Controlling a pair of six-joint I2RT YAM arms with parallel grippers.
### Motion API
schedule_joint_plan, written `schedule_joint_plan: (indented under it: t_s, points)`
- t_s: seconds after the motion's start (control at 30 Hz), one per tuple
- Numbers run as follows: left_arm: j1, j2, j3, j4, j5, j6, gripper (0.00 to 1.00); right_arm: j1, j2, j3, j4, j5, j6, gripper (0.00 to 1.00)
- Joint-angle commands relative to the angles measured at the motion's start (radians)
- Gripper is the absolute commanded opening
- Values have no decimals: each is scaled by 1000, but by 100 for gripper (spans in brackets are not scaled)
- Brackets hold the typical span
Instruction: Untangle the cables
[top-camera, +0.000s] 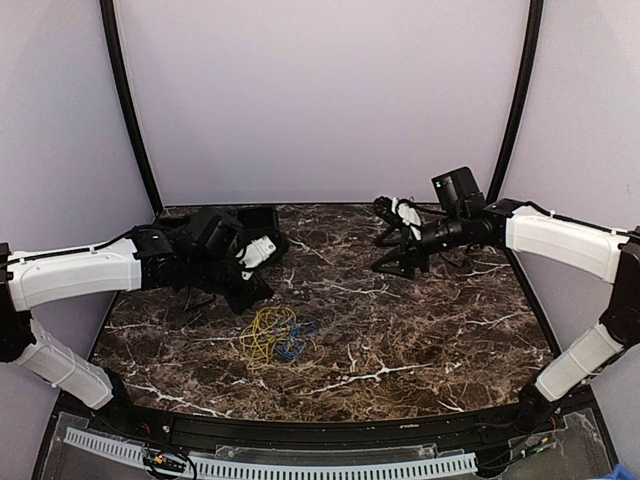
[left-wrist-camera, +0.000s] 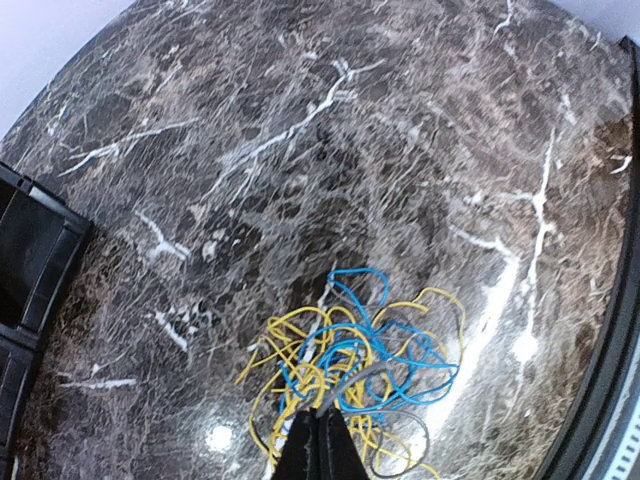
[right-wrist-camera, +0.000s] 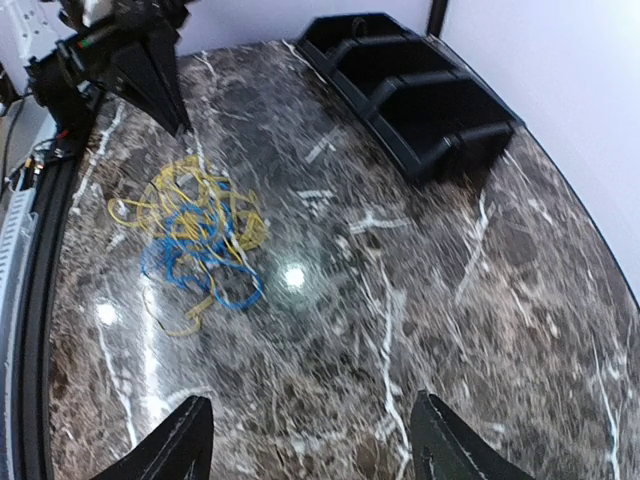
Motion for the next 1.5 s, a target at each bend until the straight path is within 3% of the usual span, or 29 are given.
schedule_joint_plan:
  t_s: [0.0,0.27,0.5,0.6,0.83,1.03,1.3,1.47]
  points:
    - [-3,-66,13,123,143,-83,0,121,33,73,18,-26,83,73]
    - [-3,-161,-89,250,87,-160,0,301,258,236,120,-39,191,80]
    - [-2,-235,-165,253,20,-244,0,402,438,313,289,5,275,77]
    - [-3,-275,-196,272,-4,-262,0,413,509,341,357,-35,310,57]
    - [-3,-338,-220,255,-45,-288,0,442,644,370,455,-121,430,32]
    - [-3,-433,-121,215,-136,-288,0,446,694,323,521,-138,503,26]
    - [-2,-502,138,197,-186,-190,0,450,749,297,553,-172,586,12]
    - [-3,-485,296,181,-236,-147,0,452,779,288,555,-129,626,13]
